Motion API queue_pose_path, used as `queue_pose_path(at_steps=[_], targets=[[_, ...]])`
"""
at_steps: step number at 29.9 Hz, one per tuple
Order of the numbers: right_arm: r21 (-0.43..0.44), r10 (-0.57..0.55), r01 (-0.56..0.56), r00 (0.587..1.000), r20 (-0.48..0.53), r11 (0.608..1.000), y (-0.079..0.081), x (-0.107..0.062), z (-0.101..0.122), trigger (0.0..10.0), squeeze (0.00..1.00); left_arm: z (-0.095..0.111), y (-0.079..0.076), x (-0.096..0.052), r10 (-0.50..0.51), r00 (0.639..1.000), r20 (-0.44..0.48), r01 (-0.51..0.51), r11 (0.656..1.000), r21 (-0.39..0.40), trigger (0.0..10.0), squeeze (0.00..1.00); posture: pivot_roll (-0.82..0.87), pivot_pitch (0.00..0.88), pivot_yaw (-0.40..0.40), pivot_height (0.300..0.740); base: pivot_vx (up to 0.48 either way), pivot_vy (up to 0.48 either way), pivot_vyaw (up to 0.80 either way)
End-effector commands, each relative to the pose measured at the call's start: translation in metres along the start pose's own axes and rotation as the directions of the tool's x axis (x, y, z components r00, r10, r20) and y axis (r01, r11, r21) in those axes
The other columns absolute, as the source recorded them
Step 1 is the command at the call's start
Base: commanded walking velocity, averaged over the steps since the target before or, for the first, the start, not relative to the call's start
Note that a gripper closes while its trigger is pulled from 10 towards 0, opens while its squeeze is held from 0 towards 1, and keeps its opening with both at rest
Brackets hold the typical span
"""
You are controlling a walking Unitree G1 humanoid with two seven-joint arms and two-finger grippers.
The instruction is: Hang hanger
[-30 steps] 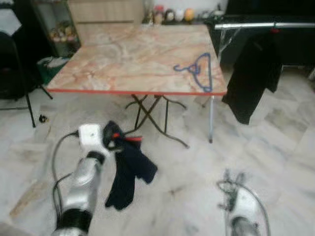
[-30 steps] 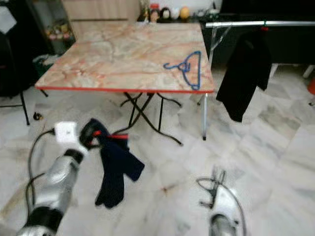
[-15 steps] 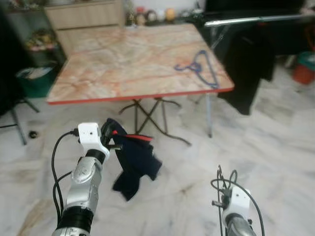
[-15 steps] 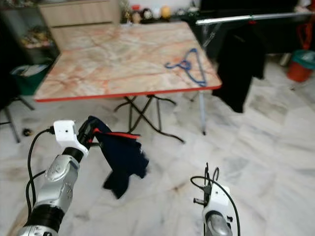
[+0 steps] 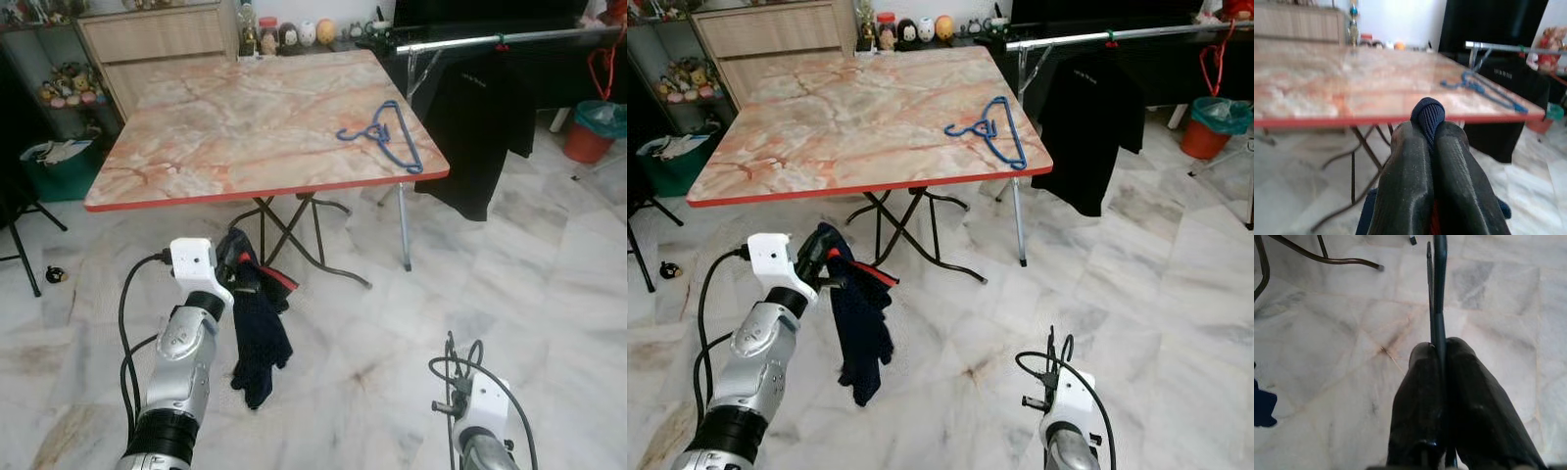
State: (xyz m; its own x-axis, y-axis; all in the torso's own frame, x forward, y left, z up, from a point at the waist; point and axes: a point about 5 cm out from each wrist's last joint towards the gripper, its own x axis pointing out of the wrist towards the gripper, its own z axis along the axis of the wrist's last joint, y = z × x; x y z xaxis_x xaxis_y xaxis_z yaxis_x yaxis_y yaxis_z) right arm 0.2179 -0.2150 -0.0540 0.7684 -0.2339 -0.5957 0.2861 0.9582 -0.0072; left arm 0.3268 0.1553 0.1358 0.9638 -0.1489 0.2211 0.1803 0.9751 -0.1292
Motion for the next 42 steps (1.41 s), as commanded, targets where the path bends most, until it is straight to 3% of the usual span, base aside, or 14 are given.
queue_pose_path(at_steps=[1,16,42], targets=[[-0.001,0.01,-0.01,1.0,0.025,1.0,0.006,0.003,0.008,10.0,0.0,0.026,-0.001,0.011,-0.003,0.995,0.099,0.002,1.0,0.005,10.0,0.0,0.05,0.0,0.051,0.74,0.0,0.0,0.0],[-0.008,0.016,-0.016,1.0,0.025,1.0,0.007,0.002,0.007,10.0,0.0,0.061,-0.006,0.025,0.002,0.976,0.218,-0.002,1.0,-0.004,10.0,0.0,0.05,0.0,0.047,0.74,0.245,0.0,0.0],[-0.006,0.014,-0.014,1.0,-0.013,1.0,-0.002,-0.002,-0.004,10.0,0.0,0.066,-0.004,0.027,0.012,0.975,0.223,-0.01,1.0,-0.012,10.0,0.0,0.05,0.0,0.047,0.74,0.378,0.0,0.0]])
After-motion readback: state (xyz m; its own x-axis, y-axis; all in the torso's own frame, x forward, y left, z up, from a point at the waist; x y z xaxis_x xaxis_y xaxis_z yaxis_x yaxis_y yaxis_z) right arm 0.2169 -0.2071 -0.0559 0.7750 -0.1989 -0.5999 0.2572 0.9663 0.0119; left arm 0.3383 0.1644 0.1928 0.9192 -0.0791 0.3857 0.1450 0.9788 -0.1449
